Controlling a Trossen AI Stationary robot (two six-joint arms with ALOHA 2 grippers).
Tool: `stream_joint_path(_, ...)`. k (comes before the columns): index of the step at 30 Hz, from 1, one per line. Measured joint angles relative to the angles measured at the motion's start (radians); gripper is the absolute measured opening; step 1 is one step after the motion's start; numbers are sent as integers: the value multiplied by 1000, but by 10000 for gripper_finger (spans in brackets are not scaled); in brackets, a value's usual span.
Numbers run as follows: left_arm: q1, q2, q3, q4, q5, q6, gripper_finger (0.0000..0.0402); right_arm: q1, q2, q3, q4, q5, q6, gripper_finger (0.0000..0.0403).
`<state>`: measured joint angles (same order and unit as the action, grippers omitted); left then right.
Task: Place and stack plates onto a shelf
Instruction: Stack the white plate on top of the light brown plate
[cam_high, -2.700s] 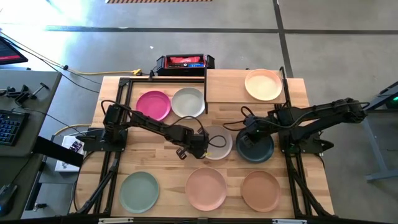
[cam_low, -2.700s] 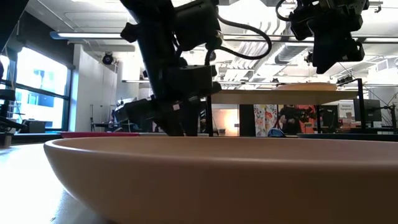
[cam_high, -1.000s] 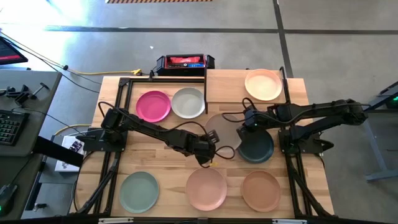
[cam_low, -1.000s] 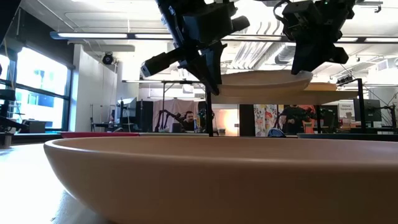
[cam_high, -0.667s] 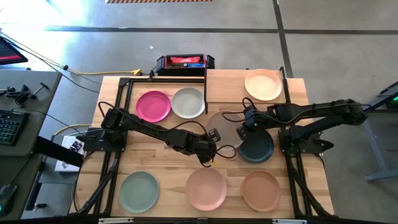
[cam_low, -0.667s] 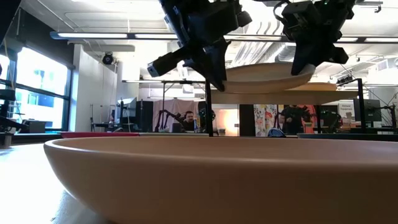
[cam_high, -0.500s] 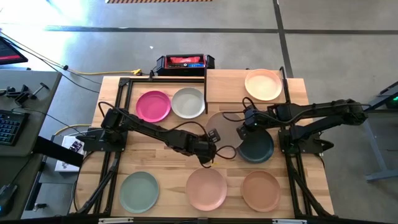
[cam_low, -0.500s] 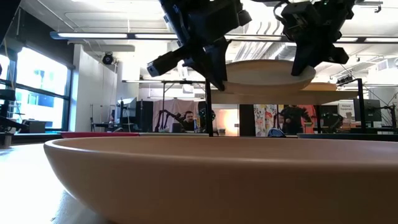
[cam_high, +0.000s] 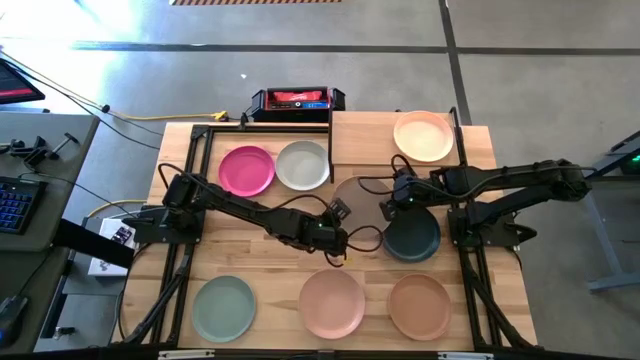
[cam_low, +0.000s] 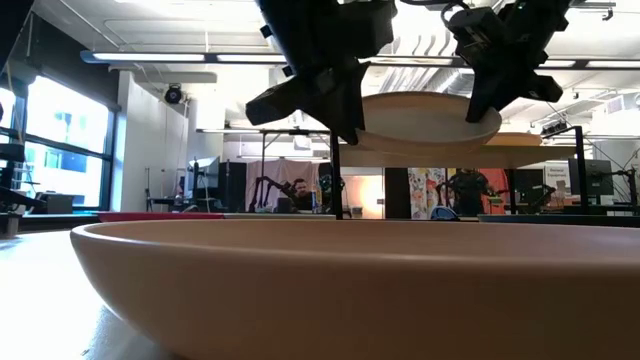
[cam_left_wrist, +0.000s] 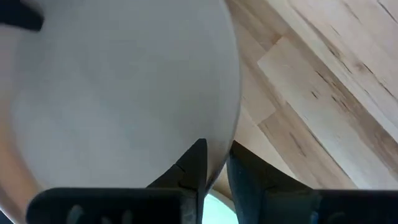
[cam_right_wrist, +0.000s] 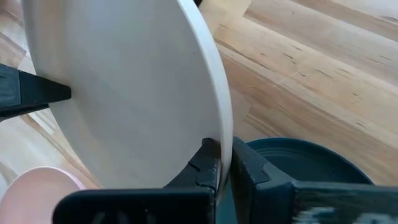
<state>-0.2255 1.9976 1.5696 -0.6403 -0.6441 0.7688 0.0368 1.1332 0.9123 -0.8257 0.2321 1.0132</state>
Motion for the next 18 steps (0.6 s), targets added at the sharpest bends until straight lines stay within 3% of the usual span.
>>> stream_joint_path(10,8,0,0,-4,-20,-221,111,-21,0,0,1,2,23,0)
stream_joint_path(18,-2,-4,3,-72,-112,-374,122,-80,-30,0,12,-38,0,0)
